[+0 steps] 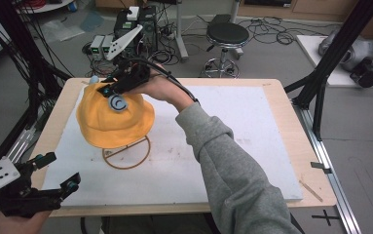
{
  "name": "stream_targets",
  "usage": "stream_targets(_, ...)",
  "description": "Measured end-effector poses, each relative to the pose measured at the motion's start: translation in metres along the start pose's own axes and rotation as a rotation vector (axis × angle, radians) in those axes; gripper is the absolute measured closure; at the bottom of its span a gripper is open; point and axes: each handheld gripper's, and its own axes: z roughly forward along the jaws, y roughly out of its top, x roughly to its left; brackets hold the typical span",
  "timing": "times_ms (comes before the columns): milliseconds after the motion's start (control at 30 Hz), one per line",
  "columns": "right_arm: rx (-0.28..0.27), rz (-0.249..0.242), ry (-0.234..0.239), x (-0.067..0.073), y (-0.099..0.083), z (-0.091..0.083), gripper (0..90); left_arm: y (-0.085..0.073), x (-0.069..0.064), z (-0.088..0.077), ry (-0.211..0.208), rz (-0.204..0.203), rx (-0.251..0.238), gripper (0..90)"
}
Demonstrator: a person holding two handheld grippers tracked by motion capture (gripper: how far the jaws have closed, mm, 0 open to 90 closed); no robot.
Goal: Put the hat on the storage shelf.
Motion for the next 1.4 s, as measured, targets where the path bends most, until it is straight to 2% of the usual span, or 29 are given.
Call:
stream_targets(100,-0.004,0.011,-0.012,0.000,0.000,0.000,60.5,0.000,0.000,0.000,0.001,0.000,0.003,1.7)
stream_targets(400,-0.022,0.057,-0.097,-0.002,-0.002,-0.007,20.0,-0.001,0.001,0.001,0.004,-0.006,0.002,1.7)
stream_targets(467,-0.021,0.064,-0.130,0.000,-0.002,-0.010,11.5,-0.001,0.002,0.002,0.001,-0.003,0.002,1.7)
stream_targets(767,-0.066,0.081,-0.195,0.000,-0.006,-0.028,11.0,0.001,0.003,0.006,-0.007,-0.003,0.002,1.7)
stream_targets(1200,-0.126,0.113,-0.219,0.003,-0.015,-0.055,11.0,0.003,0.006,0.015,-0.024,-0.003,0.007,1.7)
stream_targets(1400,-0.139,0.120,-0.257,0.007,-0.022,-0.068,11.0,0.005,0.008,0.019,-0.032,-0.004,0.006,1.7)
